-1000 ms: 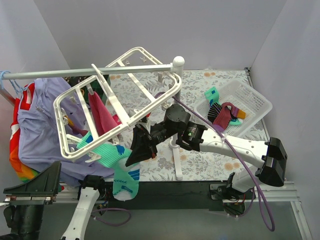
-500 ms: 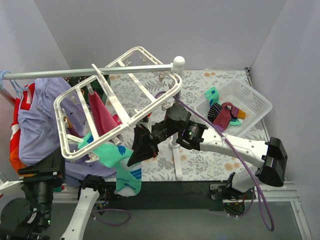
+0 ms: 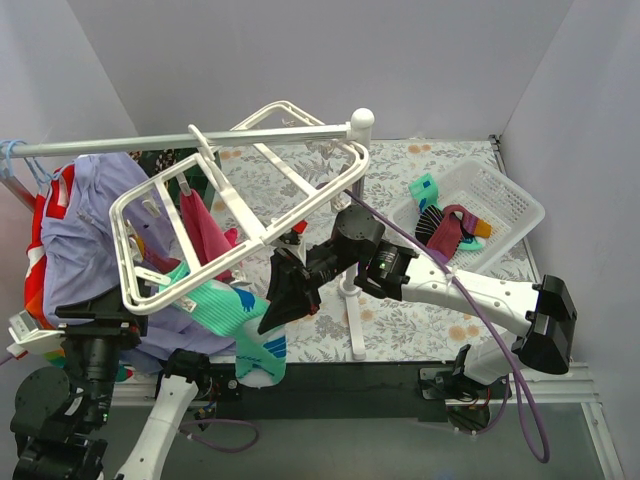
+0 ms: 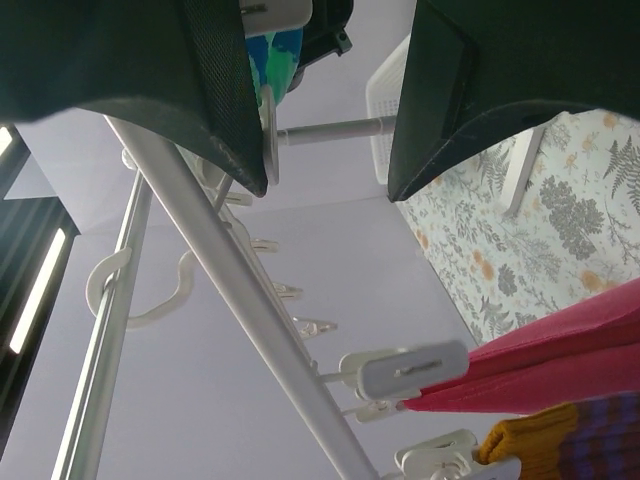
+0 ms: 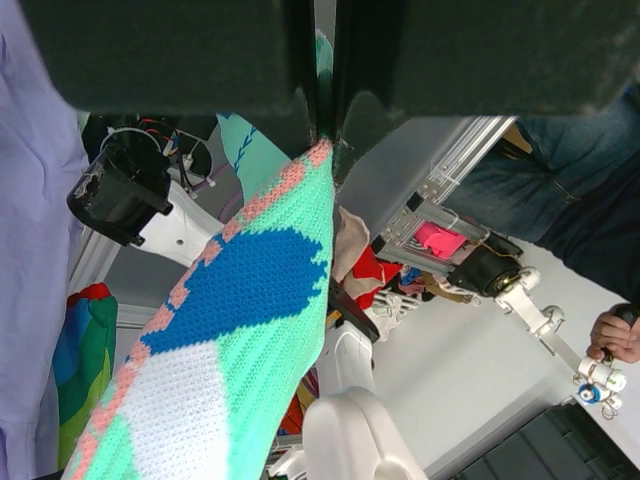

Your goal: Remove the socks clipped to the hanger

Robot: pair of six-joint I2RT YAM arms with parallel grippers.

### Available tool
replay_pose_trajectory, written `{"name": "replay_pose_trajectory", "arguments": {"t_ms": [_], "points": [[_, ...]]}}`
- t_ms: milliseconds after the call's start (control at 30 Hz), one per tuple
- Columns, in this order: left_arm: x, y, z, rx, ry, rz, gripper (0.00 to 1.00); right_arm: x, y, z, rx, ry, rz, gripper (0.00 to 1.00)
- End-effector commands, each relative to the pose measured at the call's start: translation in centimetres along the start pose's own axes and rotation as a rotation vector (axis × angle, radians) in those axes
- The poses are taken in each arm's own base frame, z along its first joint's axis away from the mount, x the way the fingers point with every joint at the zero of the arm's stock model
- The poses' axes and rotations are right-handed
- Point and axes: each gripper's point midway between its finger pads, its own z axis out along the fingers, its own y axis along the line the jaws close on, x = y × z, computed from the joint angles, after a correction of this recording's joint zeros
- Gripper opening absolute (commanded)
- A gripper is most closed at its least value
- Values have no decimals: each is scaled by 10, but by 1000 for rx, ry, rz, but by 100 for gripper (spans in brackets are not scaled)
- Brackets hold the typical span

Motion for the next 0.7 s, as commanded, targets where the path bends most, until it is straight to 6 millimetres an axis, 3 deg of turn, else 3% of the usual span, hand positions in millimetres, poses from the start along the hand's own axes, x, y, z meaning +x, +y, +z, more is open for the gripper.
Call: {"name": "replay_pose_trajectory", "arguments": {"t_ms": [0, 267, 467, 667], "points": [[-1, -17, -10, 74, 15, 1, 49, -12, 26, -6, -65, -8, -87, 6], [2, -8, -18, 56, 34, -34, 41, -11, 25, -6, -65, -7, -87, 6], [3, -6, -21, 70, 39, -42, 41, -9, 25, -6, -68, -3, -82, 6], [12, -8, -14, 95, 76, -37, 55, -11, 27, -6, -70, -7, -90, 5]]}}
